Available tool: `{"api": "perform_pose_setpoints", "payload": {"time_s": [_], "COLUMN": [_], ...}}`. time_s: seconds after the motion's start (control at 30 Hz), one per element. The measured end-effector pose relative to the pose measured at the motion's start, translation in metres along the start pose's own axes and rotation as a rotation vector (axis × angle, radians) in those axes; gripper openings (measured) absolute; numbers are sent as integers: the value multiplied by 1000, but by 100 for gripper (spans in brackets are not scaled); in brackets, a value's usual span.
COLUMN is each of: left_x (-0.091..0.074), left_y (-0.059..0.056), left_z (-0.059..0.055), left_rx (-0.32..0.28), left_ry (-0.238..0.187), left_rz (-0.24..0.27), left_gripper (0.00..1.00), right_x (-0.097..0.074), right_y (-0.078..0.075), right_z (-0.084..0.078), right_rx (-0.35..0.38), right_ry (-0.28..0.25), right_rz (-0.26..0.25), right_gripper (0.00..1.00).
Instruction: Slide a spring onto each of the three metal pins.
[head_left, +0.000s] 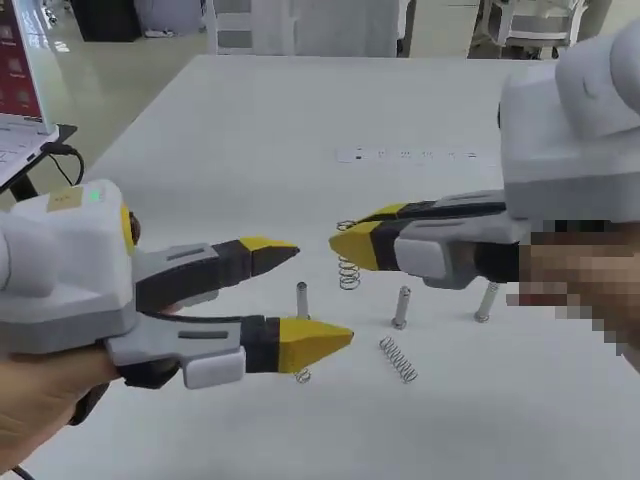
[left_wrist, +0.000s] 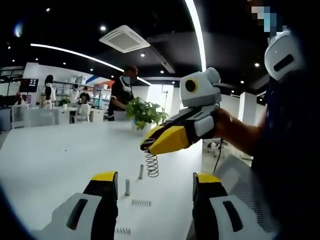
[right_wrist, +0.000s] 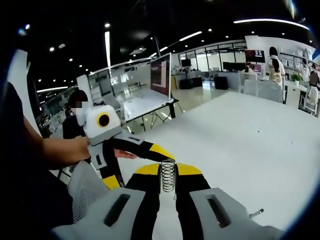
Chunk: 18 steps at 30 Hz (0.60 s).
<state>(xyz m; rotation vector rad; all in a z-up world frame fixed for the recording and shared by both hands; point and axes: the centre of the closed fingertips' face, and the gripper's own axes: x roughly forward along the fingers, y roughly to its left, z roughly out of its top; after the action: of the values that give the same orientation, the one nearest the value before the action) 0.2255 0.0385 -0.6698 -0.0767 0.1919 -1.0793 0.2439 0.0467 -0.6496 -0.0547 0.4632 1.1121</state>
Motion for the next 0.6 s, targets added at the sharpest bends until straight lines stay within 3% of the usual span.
{"api": "perform_pose_setpoints", "payload": {"time_s": [0.13,0.27,0.47,0.6], "left_x": [3,4,7,8], "left_y": [0,-2,-8,-7], "left_z": [2,8,14,10], "left_rx": [-8,-6,52,100], "left_ry": [4,-24,-45,-28], "left_rz": [-9,-19,-31,-22], "left_gripper": [42,27,6,4], "right_x": [1,1,3,2], "right_y": [8,15,21,22], "right_z": [5,7,9,7], "right_rx": [-10,-9,13,-5], "right_ry": [-9,-23,-34,-20], "right_rz": [14,29,58,54], "right_gripper": [8,8,8,8]}}
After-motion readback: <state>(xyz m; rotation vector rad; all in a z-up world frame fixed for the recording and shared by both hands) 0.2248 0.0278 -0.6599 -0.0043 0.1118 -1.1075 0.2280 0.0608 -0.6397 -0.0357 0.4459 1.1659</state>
